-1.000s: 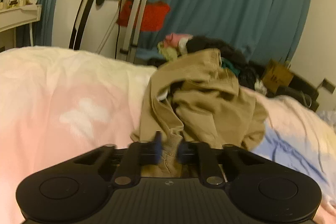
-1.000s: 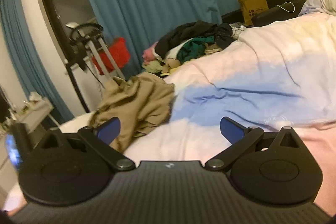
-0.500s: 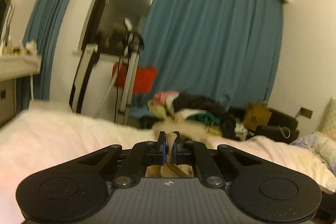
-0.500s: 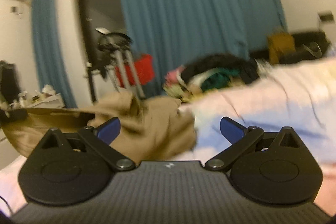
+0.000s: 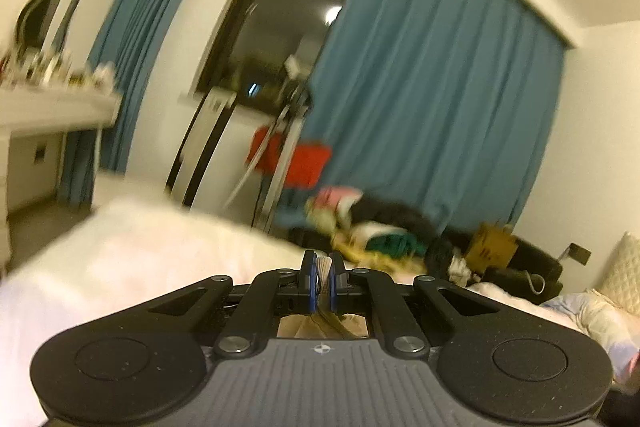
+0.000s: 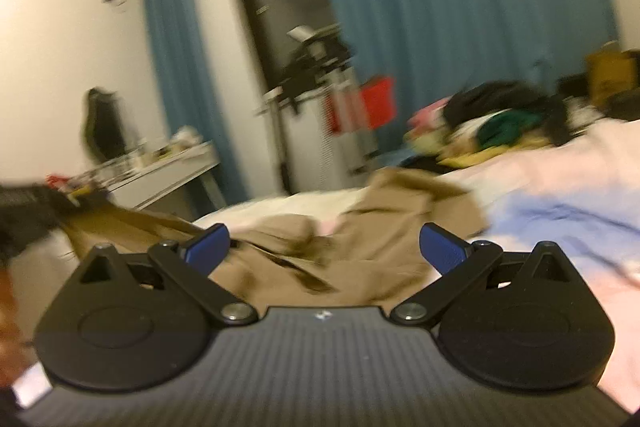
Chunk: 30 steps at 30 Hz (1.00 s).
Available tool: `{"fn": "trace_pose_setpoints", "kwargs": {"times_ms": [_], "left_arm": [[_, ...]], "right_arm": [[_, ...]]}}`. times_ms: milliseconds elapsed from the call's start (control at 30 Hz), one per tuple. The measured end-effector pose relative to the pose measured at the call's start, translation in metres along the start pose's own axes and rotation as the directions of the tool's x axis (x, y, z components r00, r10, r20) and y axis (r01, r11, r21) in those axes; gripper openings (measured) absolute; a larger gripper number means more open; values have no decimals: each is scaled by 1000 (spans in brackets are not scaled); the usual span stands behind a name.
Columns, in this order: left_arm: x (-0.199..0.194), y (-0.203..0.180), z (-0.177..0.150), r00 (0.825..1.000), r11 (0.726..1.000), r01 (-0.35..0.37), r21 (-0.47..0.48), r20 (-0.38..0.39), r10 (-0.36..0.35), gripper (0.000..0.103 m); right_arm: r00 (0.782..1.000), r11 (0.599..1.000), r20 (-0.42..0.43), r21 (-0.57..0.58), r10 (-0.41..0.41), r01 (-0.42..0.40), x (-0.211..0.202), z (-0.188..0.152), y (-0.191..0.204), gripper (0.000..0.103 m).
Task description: Fold clothes
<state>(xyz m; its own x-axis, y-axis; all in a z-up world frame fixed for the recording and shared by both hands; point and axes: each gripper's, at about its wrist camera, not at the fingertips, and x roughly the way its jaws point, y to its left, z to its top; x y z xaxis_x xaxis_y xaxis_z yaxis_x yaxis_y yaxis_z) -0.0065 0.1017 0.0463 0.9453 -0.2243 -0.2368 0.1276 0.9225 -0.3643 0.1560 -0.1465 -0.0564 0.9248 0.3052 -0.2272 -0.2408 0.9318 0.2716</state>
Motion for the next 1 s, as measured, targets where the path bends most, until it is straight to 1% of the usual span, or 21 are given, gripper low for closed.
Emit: {"fn": "trace_pose_setpoints", "kwargs": {"times_ms": [67, 133, 200, 267, 300, 367, 433, 500, 600, 667, 733, 800, 833, 900, 967, 1000], "left_arm": [[7, 11, -7, 999, 999, -29, -20, -43, 28, 6], [13, 20, -15, 995, 998, -62, -27, -74, 60, 6], [20, 30, -19, 991, 996, -75, -55, -112, 68, 6], [28, 38, -23, 989, 994, -84, -70, -126, 74, 7], [32, 42, -24, 989, 993, -87, -76, -129, 77, 7], [40, 50, -27, 987, 992, -94, -87, -136, 82, 7], [48, 58, -30, 986, 990, -101, -97, -142, 87, 7], [57, 65, -33, 985, 988, -104, -110, -148, 88, 7], [74, 69, -37, 986, 987, -91, -133, -151, 70, 7], [80, 69, -40, 986, 988, -81, -135, -159, 59, 7], [87, 69, -43, 985, 989, -67, -131, -168, 45, 7], [92, 66, -46, 985, 992, -47, -121, -171, 26, 7], [93, 64, -47, 985, 993, -33, -115, -169, 14, 7], [92, 59, -48, 988, 994, 3, -106, -156, -19, 7], [91, 54, -48, 988, 995, 39, -95, -142, -53, 7], [88, 51, -48, 989, 995, 55, -87, -135, -67, 7]], "right_arm": [[998, 996, -62, -81, 32, -37, 26, 7, 15, 103], [988, 982, -141, -173, 56, -80, 57, 7, 29, 103], [976, 961, -210, -255, 53, -107, 88, -5, 43, 103], [957, 938, -287, -323, 33, -129, 120, -21, 52, 103], [948, 932, -317, -338, 23, -135, 132, -31, 55, 103], [935, 933, -355, -330, 22, -147, 152, -46, 57, 103], [929, 933, -370, -326, 23, -153, 170, -52, 57, 103], [938, 932, -347, -341, -4, -122, 180, -56, 57, 103], [962, 954, -271, -296, -37, -47, 184, -53, 46, 103], [974, 978, -220, -207, -54, 7, 184, -42, 32, 103], [983, 992, -165, -111, -83, 66, 185, -28, 18, 103], [986, 991, -100, -32, -135, 133, 182, -18, 1, 103], [985, 988, -78, -5, -153, 153, 180, -15, -6, 103], [981, 983, -72, 12, -179, 181, 180, -13, -16, 103], [973, 976, -89, 3, -215, 216, 181, -14, -22, 103], [970, 973, -73, 4, -231, 232, 178, -14, -23, 103]]}}
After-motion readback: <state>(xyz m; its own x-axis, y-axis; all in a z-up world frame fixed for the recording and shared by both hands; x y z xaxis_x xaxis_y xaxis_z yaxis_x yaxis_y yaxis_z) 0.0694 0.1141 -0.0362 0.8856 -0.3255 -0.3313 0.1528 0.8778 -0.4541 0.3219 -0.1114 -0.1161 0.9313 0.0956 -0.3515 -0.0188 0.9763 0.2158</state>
